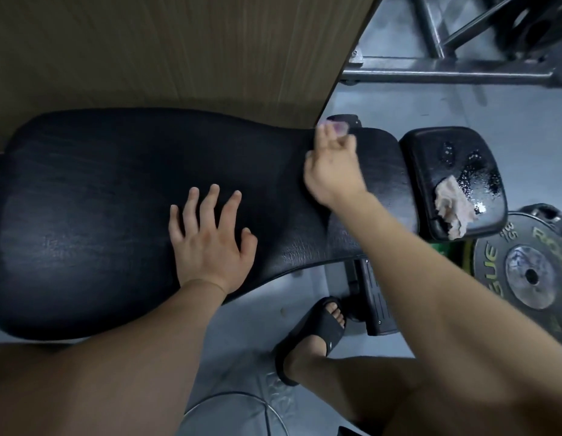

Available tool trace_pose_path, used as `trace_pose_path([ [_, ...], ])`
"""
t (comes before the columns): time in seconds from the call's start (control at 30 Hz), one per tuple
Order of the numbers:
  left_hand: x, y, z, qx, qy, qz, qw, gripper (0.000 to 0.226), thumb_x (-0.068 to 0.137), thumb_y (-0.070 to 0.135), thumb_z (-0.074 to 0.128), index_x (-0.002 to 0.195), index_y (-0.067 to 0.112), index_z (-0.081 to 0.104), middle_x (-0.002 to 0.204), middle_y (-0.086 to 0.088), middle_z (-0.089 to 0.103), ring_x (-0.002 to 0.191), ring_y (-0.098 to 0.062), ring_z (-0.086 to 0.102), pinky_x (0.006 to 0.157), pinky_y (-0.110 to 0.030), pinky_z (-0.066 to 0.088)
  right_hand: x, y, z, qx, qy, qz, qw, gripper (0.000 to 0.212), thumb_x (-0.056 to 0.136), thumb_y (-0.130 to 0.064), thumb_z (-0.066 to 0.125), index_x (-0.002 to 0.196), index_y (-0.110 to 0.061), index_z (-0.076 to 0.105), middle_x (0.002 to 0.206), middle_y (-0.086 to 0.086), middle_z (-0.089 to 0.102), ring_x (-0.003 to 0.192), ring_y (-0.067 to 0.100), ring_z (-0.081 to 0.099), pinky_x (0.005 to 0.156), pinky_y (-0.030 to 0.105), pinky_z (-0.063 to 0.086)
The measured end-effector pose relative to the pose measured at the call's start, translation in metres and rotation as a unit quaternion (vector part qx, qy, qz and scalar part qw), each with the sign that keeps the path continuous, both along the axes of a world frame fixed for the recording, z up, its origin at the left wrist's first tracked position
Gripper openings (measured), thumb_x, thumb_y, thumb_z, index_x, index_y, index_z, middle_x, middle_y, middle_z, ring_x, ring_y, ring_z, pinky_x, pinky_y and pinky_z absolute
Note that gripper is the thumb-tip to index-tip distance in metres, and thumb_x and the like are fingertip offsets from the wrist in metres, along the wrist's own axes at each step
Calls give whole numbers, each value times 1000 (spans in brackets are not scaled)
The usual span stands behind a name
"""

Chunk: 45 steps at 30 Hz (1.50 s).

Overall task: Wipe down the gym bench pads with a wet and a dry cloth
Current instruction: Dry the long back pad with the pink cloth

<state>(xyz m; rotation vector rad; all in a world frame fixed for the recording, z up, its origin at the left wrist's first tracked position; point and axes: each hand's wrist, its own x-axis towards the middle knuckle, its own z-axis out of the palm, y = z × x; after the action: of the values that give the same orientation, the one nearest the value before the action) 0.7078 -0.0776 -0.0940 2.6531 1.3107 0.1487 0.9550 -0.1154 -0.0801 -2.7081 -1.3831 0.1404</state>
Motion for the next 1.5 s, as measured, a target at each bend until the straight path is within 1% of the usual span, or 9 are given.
trace_pose_path([
  [0.17, 0, 0, 0, 1, -5, 1, 1000, 63, 90, 49, 39, 151, 34, 38, 162, -3, 30, 154, -30, 14, 122, -58, 12, -15, -22, -2, 70, -20, 101, 992, 60, 84, 3, 53, 144, -3, 53, 135, 12, 65, 90, 31, 48, 86, 35, 47],
  [0.33, 0, 0, -1, 4, -7, -1, 1000, 62, 91, 49, 40, 151, 34, 38, 161, -3, 31, 154, -30, 14, 122, -59, 11, 28, -34, -3, 31, -38, -50, 998, 66, 80, 3, 38, 145, -3, 49, 138, 11, 59, 130, 39, 51, 84, 29, 22],
  [0.47, 0, 0, 0, 4, -10, -1, 1000, 62, 91, 48, 41, 151, 34, 38, 161, -4, 31, 154, -30, 15, 122, -59, 12, -46, -32, -3, 86, 11, 58, 995, 53, 81, 1, 38, 127, -9, 62, 105, 8, 66, 89, 34, 49, 75, 41, 46],
  [0.6, -2, -1, 1, 2, -13, -2, 1000, 62, 91, 48, 40, 151, 34, 38, 161, -4, 32, 153, -30, 15, 122, -59, 11, -20, -47, -3, 53, -16, 59, 997, 73, 81, 4, 38, 151, -15, 45, 139, 2, 58, 99, 32, 48, 85, 30, 38],
  [0.73, -1, 0, 0, 1, -13, -2, 1000, 61, 91, 48, 41, 151, 34, 37, 161, -4, 31, 154, -30, 14, 122, -59, 11, 13, -48, 8, 39, -16, -61, 997, 82, 68, -2, 28, 147, -3, 46, 137, 13, 56, 113, 40, 50, 89, 33, 27],
  [0.9, -1, 0, 1, -1, -12, -3, 1000, 61, 91, 48, 42, 151, 34, 37, 161, -4, 31, 154, -30, 14, 122, -59, 11, -54, -60, 0, 56, -2, 79, 995, 70, 77, -4, 26, 141, 9, 50, 140, 27, 55, 90, 34, 46, 88, 46, 46],
  [1.0, -1, -1, 1, 1, -11, -4, 1000, 62, 91, 48, 41, 151, 33, 37, 161, -4, 31, 153, -31, 15, 122, -60, 12, -43, -66, -3, 64, -12, 100, 993, 58, 87, 3, 38, 144, 8, 49, 149, 33, 45, 97, 43, 54, 96, 43, 43],
  [1.2, -1, -1, 1, 4, -14, -3, 1000, 62, 92, 46, 45, 151, 33, 38, 160, -5, 31, 153, -31, 15, 122, -59, 11, -37, -63, 2, 47, -32, 127, 990, 55, 100, -25, 38, 145, 3, 50, 148, 25, 52, 112, 46, 54, 102, 49, 46],
  [1.5, -2, -1, 0, 4, -16, -3, 1000, 61, 92, 47, 45, 151, 33, 37, 161, -5, 31, 154, -31, 15, 122, -59, 12, 7, -64, -2, 4, 0, 85, 996, 76, 76, 14, 49, 149, -6, 48, 150, 18, 51, 138, 38, 49, 112, 34, 32],
])
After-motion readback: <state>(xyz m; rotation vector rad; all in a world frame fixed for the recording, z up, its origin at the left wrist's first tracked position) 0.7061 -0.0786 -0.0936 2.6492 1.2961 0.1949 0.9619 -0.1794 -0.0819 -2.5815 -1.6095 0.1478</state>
